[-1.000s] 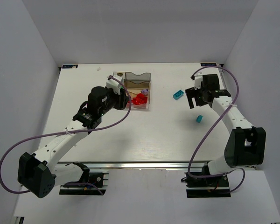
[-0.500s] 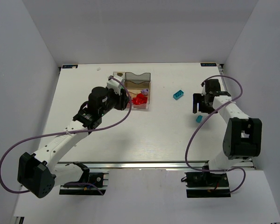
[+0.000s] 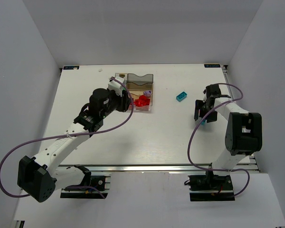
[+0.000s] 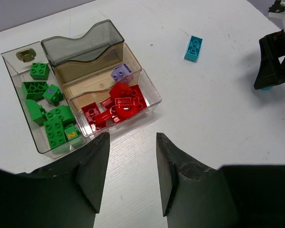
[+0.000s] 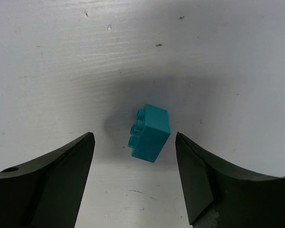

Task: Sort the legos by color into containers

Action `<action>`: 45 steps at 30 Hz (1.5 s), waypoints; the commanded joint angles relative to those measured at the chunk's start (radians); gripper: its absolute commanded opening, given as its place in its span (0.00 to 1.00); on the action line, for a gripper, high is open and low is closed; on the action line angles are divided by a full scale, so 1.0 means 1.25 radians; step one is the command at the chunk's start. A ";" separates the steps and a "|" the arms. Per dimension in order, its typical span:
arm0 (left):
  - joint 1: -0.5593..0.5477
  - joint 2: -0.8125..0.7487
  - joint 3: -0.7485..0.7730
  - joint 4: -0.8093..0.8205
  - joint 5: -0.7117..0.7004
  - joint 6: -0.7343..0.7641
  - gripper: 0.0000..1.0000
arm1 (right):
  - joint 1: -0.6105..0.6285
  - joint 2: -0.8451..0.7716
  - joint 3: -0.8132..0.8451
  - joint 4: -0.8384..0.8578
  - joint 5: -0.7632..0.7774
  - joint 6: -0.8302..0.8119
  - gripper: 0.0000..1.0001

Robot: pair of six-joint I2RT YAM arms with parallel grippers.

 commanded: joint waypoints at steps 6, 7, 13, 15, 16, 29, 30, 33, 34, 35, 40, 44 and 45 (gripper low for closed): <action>-0.002 -0.022 0.002 0.020 -0.013 0.002 0.54 | -0.005 0.010 -0.009 0.009 -0.032 0.019 0.58; -0.002 -0.022 0.002 0.020 -0.016 0.003 0.54 | -0.006 0.012 -0.007 0.010 -0.037 0.014 0.52; -0.002 -0.020 0.002 0.020 -0.017 0.004 0.54 | 0.009 -0.021 0.011 0.053 -0.076 -0.065 0.10; -0.002 -0.020 0.003 0.019 -0.017 0.004 0.54 | 0.020 -0.031 0.043 0.055 -0.133 -0.118 0.00; -0.002 -0.020 0.002 0.017 -0.018 0.004 0.54 | 0.028 -0.033 0.057 0.055 -0.155 -0.133 0.00; -0.002 -0.049 -0.016 0.025 -0.088 0.032 0.54 | 0.253 0.187 0.500 0.106 -0.388 -0.306 0.00; -0.002 -0.048 -0.016 0.026 -0.097 0.035 0.54 | 0.274 0.214 0.539 0.110 -0.386 -0.302 0.00; -0.002 -0.042 -0.017 0.025 -0.104 0.042 0.54 | 0.287 0.330 0.678 0.131 -0.379 -0.256 0.00; -0.002 -0.041 -0.016 0.022 -0.106 0.043 0.54 | 0.293 0.356 0.707 0.140 -0.375 -0.229 0.00; -0.002 -0.039 -0.016 0.022 -0.106 0.045 0.54 | 0.298 0.400 0.733 0.150 -0.363 -0.216 0.00; -0.002 -0.037 -0.016 0.022 -0.114 0.051 0.55 | 0.306 0.466 0.769 0.267 -0.303 -0.170 0.00; -0.002 -0.027 -0.014 0.021 -0.108 0.051 0.54 | 0.306 0.467 0.726 0.349 -0.297 -0.159 0.00; -0.002 -0.026 -0.014 0.022 -0.106 0.051 0.55 | 0.308 0.469 0.723 0.356 -0.300 -0.157 0.00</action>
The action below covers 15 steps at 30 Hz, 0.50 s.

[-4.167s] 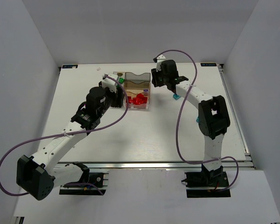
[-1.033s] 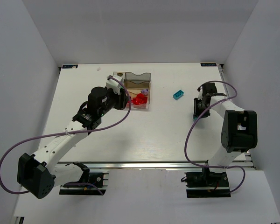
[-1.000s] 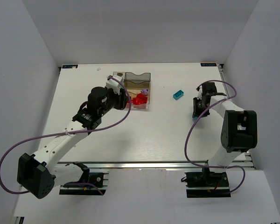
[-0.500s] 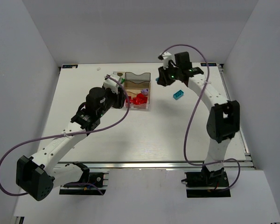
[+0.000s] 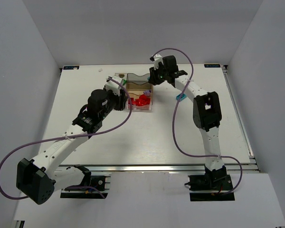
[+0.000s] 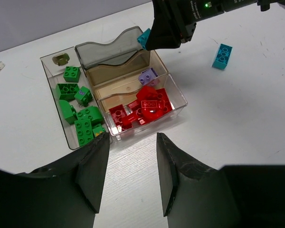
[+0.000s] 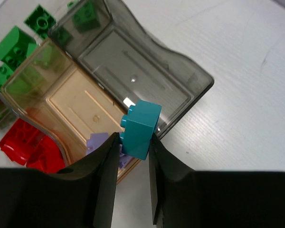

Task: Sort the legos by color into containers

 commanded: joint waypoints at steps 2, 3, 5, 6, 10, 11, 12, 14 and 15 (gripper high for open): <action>-0.002 0.000 0.000 0.010 -0.002 0.007 0.55 | -0.002 -0.013 0.008 0.125 0.009 0.022 0.00; -0.002 0.000 -0.001 0.010 -0.001 0.007 0.55 | 0.000 -0.010 0.012 0.125 0.003 0.023 0.00; -0.002 0.000 0.000 0.010 0.001 0.007 0.55 | 0.000 0.001 0.027 0.124 0.001 0.022 0.00; -0.002 0.001 0.000 0.009 0.001 0.007 0.55 | -0.001 0.005 0.030 0.125 -0.004 0.024 0.00; -0.002 0.002 0.000 0.009 0.001 0.007 0.55 | 0.003 0.034 0.051 0.130 0.000 0.031 0.07; -0.002 0.002 -0.001 0.010 0.001 0.007 0.55 | 0.008 0.041 0.061 0.132 0.011 0.031 0.13; -0.002 0.001 -0.002 0.010 0.001 0.007 0.55 | 0.010 0.047 0.068 0.134 0.017 0.028 0.17; -0.002 0.003 -0.003 0.011 0.004 0.007 0.55 | 0.012 0.070 0.084 0.136 0.031 0.022 0.31; -0.002 0.006 -0.003 0.011 0.009 0.007 0.55 | 0.013 0.076 0.089 0.136 0.042 0.020 0.35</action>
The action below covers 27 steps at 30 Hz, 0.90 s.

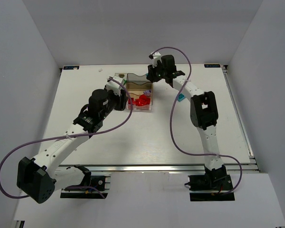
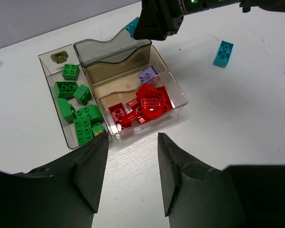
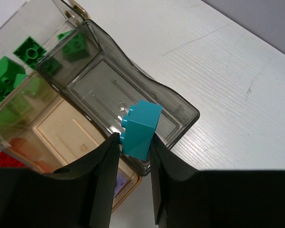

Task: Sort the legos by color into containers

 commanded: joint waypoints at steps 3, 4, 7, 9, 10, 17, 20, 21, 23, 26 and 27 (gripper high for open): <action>-0.002 0.001 -0.003 0.014 0.020 0.006 0.58 | 0.010 0.038 0.053 0.035 0.025 -0.005 0.47; -0.002 0.004 -0.005 0.014 0.024 0.006 0.58 | 0.011 0.040 0.052 0.033 0.023 -0.005 0.49; -0.002 0.009 -0.007 0.020 0.048 0.009 0.61 | 0.012 0.026 0.052 0.032 0.015 0.002 0.55; -0.002 0.012 -0.008 0.026 0.061 0.010 0.65 | 0.009 0.016 0.047 0.031 0.005 0.010 0.56; -0.002 0.015 -0.011 0.028 0.100 0.010 0.66 | 0.009 0.001 0.042 0.031 0.002 0.016 0.56; -0.002 0.064 -0.054 0.140 0.295 0.035 0.64 | -0.033 -0.253 -0.201 0.027 -0.019 0.055 0.50; -0.011 0.143 -0.034 0.198 0.355 -0.019 0.50 | -0.073 -0.441 -0.419 0.049 -0.079 0.070 0.09; -0.011 0.169 -0.022 0.210 0.375 -0.030 0.44 | -0.098 -0.535 -0.475 0.057 -0.104 0.094 0.00; -0.018 0.251 0.040 0.209 0.375 -0.046 0.31 | -0.140 -0.621 -0.619 0.056 -0.186 0.093 0.00; -0.042 0.385 0.156 0.203 0.353 -0.067 0.30 | -0.204 -0.764 -0.741 -0.005 -0.269 0.093 0.00; -0.054 0.419 0.188 0.203 0.336 -0.073 0.32 | -0.239 -0.820 -0.760 -0.023 -0.282 0.097 0.00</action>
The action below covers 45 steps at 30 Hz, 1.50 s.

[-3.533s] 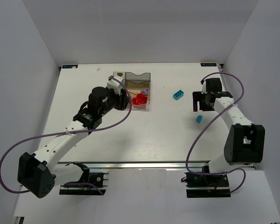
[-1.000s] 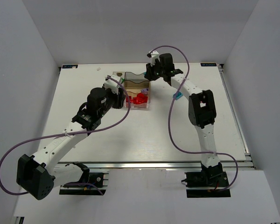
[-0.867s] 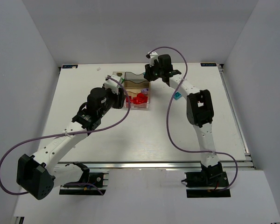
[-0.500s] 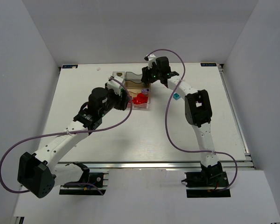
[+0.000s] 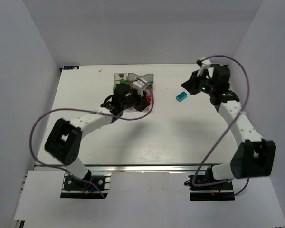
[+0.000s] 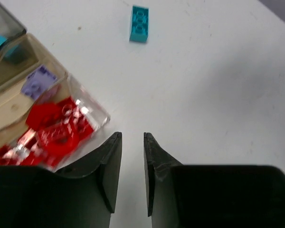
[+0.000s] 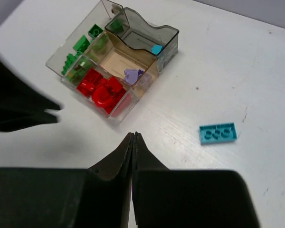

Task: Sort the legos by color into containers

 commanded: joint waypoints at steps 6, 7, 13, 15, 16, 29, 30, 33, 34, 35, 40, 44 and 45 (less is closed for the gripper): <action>-0.071 0.360 0.416 -0.036 -0.103 -0.050 0.76 | -0.167 -0.196 -0.150 -0.132 -0.224 0.056 0.09; -0.081 0.392 0.458 -0.062 -0.119 -0.049 0.78 | -0.200 -0.196 -0.149 -0.155 -0.268 0.050 0.16; -0.122 0.574 0.687 -0.079 -0.187 -0.011 0.86 | -0.312 -0.173 -0.165 -0.198 -0.442 0.019 0.29; -0.129 0.600 0.709 -0.062 -0.200 0.007 0.87 | -0.336 -0.162 -0.160 -0.210 -0.462 0.001 0.31; -0.129 0.617 0.716 -0.031 -0.201 0.017 0.88 | -0.342 -0.159 -0.169 -0.202 -0.494 0.001 0.33; -0.165 0.741 0.813 0.062 -0.192 0.118 0.96 | -0.393 -0.191 -0.169 -0.209 -0.535 -0.043 0.40; -0.165 0.757 0.821 0.062 -0.192 0.118 0.97 | -0.393 -0.193 -0.169 -0.206 -0.535 -0.042 0.40; -0.165 0.792 0.862 0.058 -0.191 0.123 0.97 | -0.401 -0.191 -0.169 -0.205 -0.538 -0.042 0.41; -0.165 0.800 0.873 0.052 -0.195 0.123 0.97 | -0.402 -0.189 -0.169 -0.204 -0.542 -0.042 0.41; -0.165 0.810 0.885 0.050 -0.198 0.122 0.97 | -0.403 -0.190 -0.169 -0.205 -0.543 -0.042 0.41; -0.165 0.843 0.921 0.052 -0.206 0.123 0.98 | -0.414 -0.193 -0.170 -0.205 -0.552 -0.040 0.41; -0.165 0.872 0.967 0.029 -0.207 0.116 0.94 | -0.424 -0.195 -0.176 -0.195 -0.560 -0.031 0.42; -0.165 0.875 0.967 0.029 -0.210 0.116 0.94 | -0.424 -0.194 -0.176 -0.195 -0.560 -0.030 0.41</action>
